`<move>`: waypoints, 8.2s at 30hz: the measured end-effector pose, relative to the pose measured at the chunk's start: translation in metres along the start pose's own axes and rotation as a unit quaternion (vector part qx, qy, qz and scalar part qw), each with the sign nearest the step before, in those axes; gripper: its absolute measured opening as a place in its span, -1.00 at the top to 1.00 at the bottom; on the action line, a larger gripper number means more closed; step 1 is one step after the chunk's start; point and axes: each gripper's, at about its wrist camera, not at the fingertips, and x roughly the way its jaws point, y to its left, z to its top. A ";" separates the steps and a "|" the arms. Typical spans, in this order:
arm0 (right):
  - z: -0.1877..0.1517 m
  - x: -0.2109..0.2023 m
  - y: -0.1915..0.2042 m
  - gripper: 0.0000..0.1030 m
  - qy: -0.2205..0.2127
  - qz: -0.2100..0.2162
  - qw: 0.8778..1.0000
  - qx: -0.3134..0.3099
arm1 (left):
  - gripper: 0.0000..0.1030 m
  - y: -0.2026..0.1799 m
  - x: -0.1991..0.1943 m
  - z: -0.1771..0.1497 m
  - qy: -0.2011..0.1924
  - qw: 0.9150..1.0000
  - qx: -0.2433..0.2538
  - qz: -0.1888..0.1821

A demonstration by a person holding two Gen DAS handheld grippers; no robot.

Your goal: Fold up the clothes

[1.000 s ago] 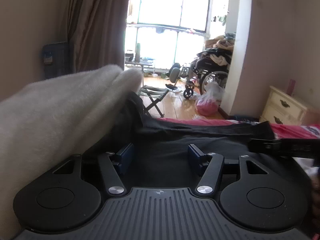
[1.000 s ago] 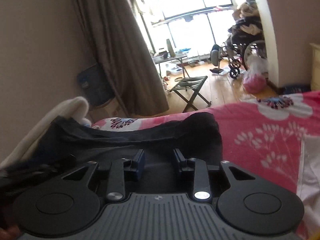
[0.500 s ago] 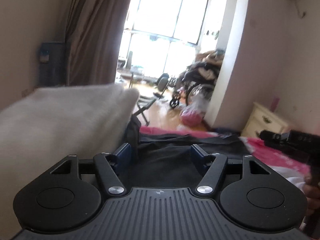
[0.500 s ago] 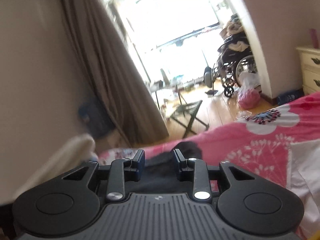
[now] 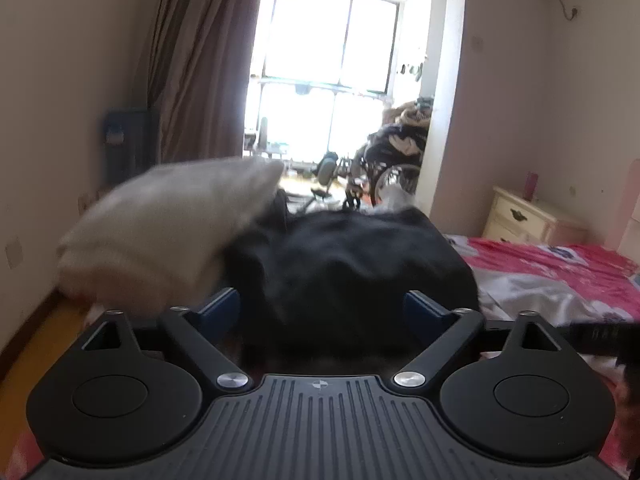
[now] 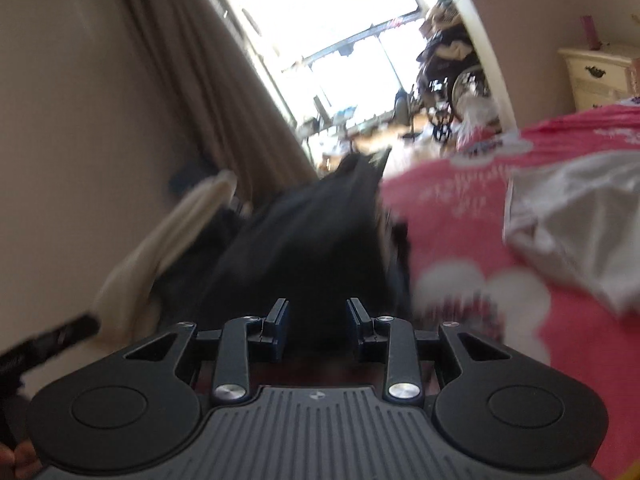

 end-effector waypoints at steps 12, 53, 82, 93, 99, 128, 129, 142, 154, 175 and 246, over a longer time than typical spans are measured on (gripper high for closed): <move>-0.067 -0.081 0.050 -0.06 0.036 -0.064 0.997 -0.027 | -0.94 -0.006 -0.084 -0.027 0.034 0.998 -0.049 -0.004; -0.097 -0.106 0.108 -0.89 0.034 -0.139 0.985 -0.100 | -1.00 -0.008 -0.112 -0.057 0.094 0.989 -0.021 0.117; -0.094 -0.106 0.127 -1.00 0.024 -0.128 0.986 -0.103 | -1.00 -0.006 -0.112 -0.053 0.077 0.985 -0.009 0.154; -0.092 -0.107 0.125 -1.00 0.023 -0.138 0.985 -0.100 | -1.00 -0.003 -0.112 -0.053 0.082 0.984 -0.027 0.154; -0.091 -0.105 0.124 -1.00 0.031 -0.147 0.984 -0.095 | -1.00 0.000 -0.108 -0.055 0.092 0.982 -0.041 0.159; -0.070 -0.074 0.145 -1.00 0.030 -0.181 0.974 -0.130 | -1.00 0.002 -0.096 -0.037 0.069 0.984 -0.032 0.161; -0.069 -0.074 0.147 -1.00 0.029 -0.181 0.974 -0.131 | -1.00 0.002 -0.096 -0.037 0.068 0.984 -0.030 0.162; -0.068 -0.067 0.155 -1.00 0.029 -0.187 0.972 -0.142 | -1.00 0.005 -0.092 -0.033 0.049 0.985 -0.001 0.164; -0.073 -0.065 0.151 -1.00 0.034 -0.192 0.970 -0.143 | -1.00 0.006 -0.090 -0.032 0.046 0.985 0.004 0.166; -0.074 -0.064 0.152 -1.00 0.034 -0.195 0.970 -0.145 | -1.00 0.006 -0.090 -0.033 0.044 0.984 -0.002 0.170; -0.075 -0.060 0.153 -1.00 0.037 -0.209 0.966 -0.148 | -1.00 0.008 -0.089 -0.033 0.050 0.985 -0.004 0.163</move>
